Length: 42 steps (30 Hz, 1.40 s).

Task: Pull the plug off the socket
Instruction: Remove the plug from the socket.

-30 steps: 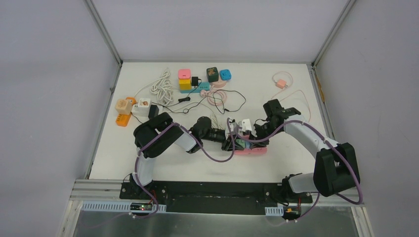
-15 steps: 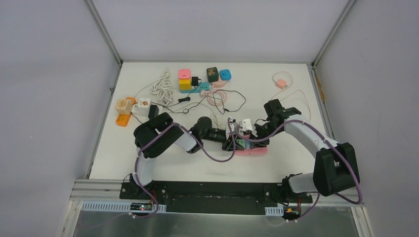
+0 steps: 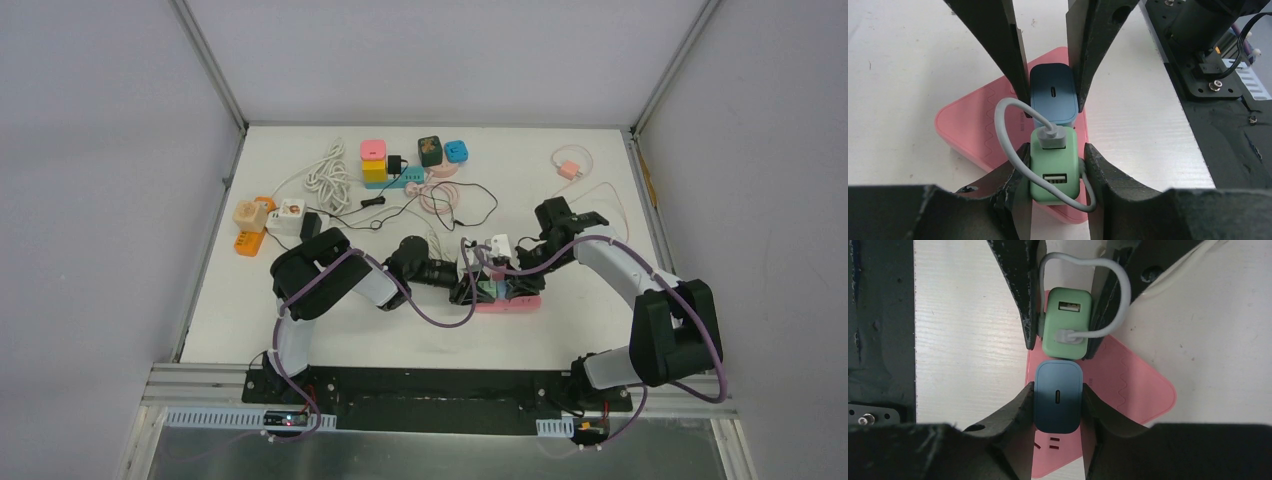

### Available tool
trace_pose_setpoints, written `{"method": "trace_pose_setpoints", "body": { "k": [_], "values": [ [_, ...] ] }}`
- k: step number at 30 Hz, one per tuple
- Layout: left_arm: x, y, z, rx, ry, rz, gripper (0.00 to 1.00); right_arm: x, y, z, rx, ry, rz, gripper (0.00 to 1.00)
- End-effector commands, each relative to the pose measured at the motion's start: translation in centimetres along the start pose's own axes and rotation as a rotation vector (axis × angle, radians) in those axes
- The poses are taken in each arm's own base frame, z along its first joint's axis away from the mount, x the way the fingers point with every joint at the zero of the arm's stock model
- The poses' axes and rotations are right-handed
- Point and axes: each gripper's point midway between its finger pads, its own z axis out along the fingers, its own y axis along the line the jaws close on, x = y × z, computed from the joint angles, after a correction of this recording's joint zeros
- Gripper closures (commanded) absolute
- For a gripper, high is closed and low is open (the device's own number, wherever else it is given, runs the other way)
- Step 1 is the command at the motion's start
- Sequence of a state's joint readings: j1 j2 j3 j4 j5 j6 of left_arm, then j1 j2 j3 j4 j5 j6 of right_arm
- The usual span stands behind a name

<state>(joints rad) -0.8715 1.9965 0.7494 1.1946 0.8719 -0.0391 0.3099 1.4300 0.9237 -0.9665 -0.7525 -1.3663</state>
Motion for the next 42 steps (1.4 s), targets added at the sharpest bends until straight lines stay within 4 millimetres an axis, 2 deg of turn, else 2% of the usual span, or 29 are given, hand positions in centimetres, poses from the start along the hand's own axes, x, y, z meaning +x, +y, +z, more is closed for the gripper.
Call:
{"method": "trace_pose_setpoints", "body": {
  "k": [1,5,10,13,16,20,24,27,30,34,42],
  "values": [
    [0.4,0.1,0.3,0.008,0.008,0.009,1.00,-2.0,2.8,0.9,-0.052,-0.066,-0.127,1.00],
    [0.4,0.1,0.3,0.011,0.011,0.007,1.00,-2.5,3.3,1.0,-0.077,-0.069,-0.160,1.00],
    [0.5,0.1,0.4,0.014,0.012,0.006,1.00,-3.9,2.4,-0.1,-0.102,-0.162,0.006,1.00],
    [0.5,0.0,0.3,0.016,0.013,0.006,1.00,-3.9,2.0,-0.6,-0.107,-0.188,0.064,1.00],
    [0.3,-0.1,0.3,0.020,0.009,0.010,1.00,-3.5,2.2,-0.4,-0.094,-0.169,0.028,1.00],
    [0.5,-0.1,0.3,0.021,0.011,0.007,1.00,-3.3,3.9,0.3,-0.103,-0.128,-0.130,1.00],
    [0.5,-0.1,0.4,0.022,0.012,0.005,1.00,-3.3,4.4,0.5,-0.109,-0.105,-0.185,1.00],
    [0.6,0.0,0.4,0.024,0.016,0.000,1.00,-3.4,3.8,0.5,-0.100,-0.101,-0.132,1.00],
    [0.6,-0.1,0.4,0.025,0.015,0.001,1.00,-4.2,2.9,0.0,-0.114,-0.133,-0.007,1.00],
    [0.5,-0.1,0.4,0.027,0.014,0.001,1.00,-5.0,2.8,-1.0,-0.143,-0.202,0.064,1.00],
    [0.6,-0.1,0.4,0.027,0.015,-0.002,1.00,-3.6,4.2,0.2,-0.086,-0.082,-0.157,1.00]
  ]
}}
